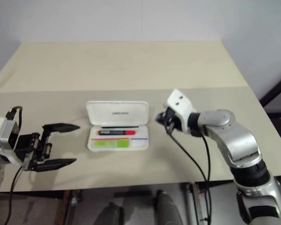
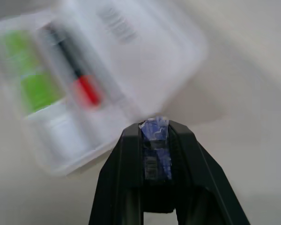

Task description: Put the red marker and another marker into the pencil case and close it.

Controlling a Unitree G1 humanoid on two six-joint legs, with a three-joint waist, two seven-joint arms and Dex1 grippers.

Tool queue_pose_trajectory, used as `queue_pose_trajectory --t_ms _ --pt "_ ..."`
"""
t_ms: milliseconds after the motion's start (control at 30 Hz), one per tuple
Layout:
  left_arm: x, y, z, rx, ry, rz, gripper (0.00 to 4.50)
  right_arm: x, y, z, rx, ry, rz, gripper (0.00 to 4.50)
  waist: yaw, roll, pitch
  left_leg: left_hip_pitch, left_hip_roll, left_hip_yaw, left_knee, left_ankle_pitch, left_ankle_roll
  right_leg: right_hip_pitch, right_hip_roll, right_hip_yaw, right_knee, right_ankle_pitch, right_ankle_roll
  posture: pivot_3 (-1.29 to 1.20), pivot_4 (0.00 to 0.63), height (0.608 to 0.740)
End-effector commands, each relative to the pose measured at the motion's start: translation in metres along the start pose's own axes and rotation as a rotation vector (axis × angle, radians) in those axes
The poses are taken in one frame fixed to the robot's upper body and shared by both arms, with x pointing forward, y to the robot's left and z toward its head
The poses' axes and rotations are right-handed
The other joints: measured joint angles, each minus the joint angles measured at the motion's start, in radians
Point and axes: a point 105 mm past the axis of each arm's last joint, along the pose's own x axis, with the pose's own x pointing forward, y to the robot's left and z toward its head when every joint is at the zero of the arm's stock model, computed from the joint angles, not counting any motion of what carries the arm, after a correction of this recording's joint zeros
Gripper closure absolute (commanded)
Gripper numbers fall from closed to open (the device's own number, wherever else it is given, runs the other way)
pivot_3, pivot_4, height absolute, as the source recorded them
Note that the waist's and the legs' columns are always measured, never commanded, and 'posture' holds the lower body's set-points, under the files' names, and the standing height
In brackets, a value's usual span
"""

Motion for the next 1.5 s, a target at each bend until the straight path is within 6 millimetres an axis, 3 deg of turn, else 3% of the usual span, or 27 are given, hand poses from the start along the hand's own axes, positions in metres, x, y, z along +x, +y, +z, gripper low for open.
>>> queue_pose_trajectory --t_ms 33,467,800,1167,1200,1500 --pt "-0.016 -0.004 -0.003 0.021 0.072 0.024 0.00 0.005 0.013 0.013 -0.056 -0.016 0.071 4.10 0.001 0.000 0.000 0.000 0.000 0.000 0.000 0.000 0.000 0.000 0.000 0.000 -0.001 0.000 -0.001 0.00 0.150 0.740" --pt "-0.045 -0.015 -0.010 0.026 0.139 0.165 0.00 0.049 0.049 0.033 -0.123 -0.047 0.232 4.10 0.003 0.000 0.000 0.000 0.000 0.000 0.000 0.000 0.000 -0.001 -0.001 -0.001 0.001 0.000 -0.001 0.00 0.150 0.740" --pt "-0.044 -0.020 -0.006 0.040 0.133 0.199 0.00 0.068 0.044 0.022 -0.168 0.008 0.257 4.10 0.003 0.000 0.000 -0.001 0.000 0.001 0.000 0.000 -0.001 -0.002 -0.001 -0.002 0.001 0.000 -0.001 0.00 0.150 0.740" --pt "-0.043 -0.021 -0.004 0.046 0.129 0.206 0.00 0.068 0.041 0.020 -0.188 0.022 0.256 4.10 0.003 0.000 0.000 0.000 0.000 0.001 0.000 0.000 -0.001 -0.002 -0.001 -0.002 0.002 0.000 -0.001 0.00 0.150 0.740" --pt "-0.042 -0.021 -0.004 0.046 0.128 0.206 0.00 0.068 0.041 0.019 -0.188 0.023 0.256 3.37 0.003 0.000 0.000 0.000 0.000 0.001 0.000 0.000 -0.001 -0.002 -0.001 -0.002 0.002 0.000 -0.001 0.00 0.150 0.740" --pt "-0.042 -0.017 -0.002 0.053 0.123 0.207 0.00 0.061 0.046 0.018 -0.185 0.031 0.282 0.22 0.003 0.000 0.000 -0.001 0.000 0.001 0.000 0.000 -0.001 -0.002 -0.001 -0.002 0.002 0.000 -0.001 0.00 0.150 0.740"
